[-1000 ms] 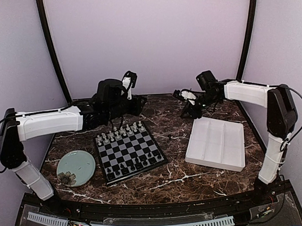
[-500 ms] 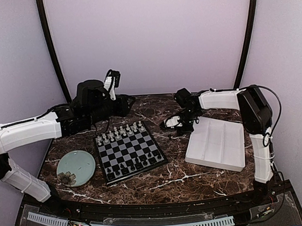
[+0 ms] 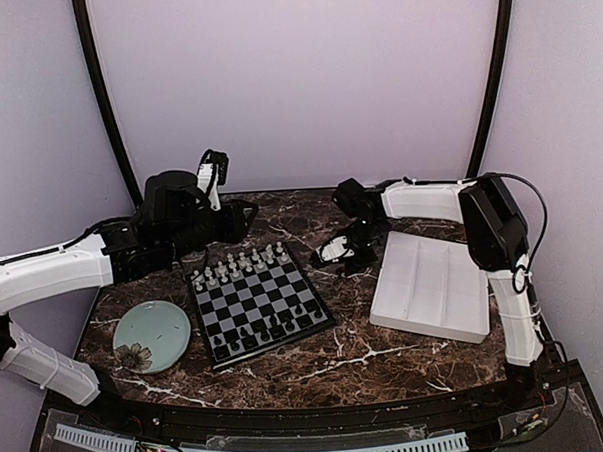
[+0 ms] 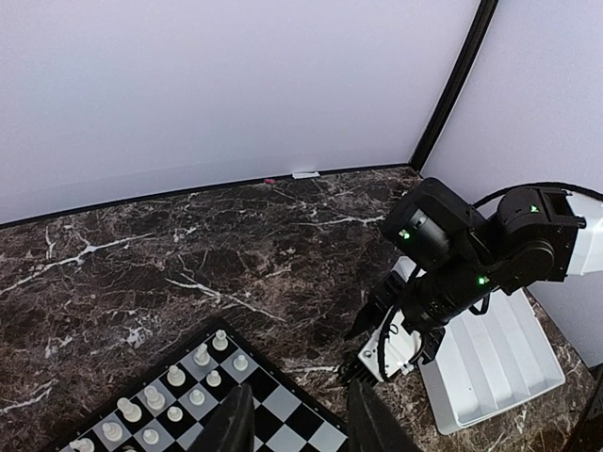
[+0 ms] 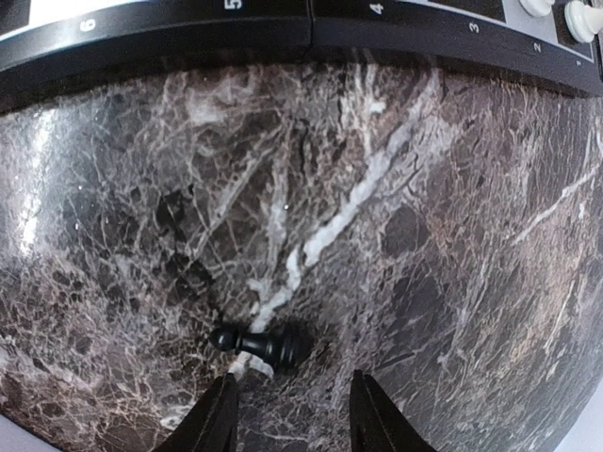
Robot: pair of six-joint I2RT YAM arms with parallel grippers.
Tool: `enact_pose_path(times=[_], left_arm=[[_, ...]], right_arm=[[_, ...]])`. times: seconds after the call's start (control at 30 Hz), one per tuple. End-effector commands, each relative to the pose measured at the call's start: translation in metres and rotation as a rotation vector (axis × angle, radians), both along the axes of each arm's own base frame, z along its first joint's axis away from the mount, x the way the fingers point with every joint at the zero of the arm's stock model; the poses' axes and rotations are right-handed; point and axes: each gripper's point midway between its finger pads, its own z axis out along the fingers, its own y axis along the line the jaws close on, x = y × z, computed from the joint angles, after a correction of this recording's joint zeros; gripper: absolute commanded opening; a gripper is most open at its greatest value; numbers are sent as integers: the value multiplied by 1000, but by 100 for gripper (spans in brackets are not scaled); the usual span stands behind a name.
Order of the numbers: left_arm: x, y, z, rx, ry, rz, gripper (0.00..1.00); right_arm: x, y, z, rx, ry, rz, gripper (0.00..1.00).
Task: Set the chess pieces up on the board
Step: Pick up the pawn from the center of the board.
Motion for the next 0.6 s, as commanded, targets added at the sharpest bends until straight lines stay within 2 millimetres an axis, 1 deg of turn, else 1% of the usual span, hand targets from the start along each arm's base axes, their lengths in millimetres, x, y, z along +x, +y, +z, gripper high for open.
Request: enact_pose_path(times=[0.0,0.33,0.43,0.57], left_arm=[[-5,10,9,-18,-17,23,35],[-7,14,8,-23,-15,32,36],[-7,14,7,-27,-13,32,36],[-8,14,5,-36,-7,31,36]], right_arm=[[-13,9,-13,-29,62,44,42],[-38,12,-25,-80,165,107,41],[-40,16,-27,-84,185,110,39],[-44,23,-27,-78,215,112,34]])
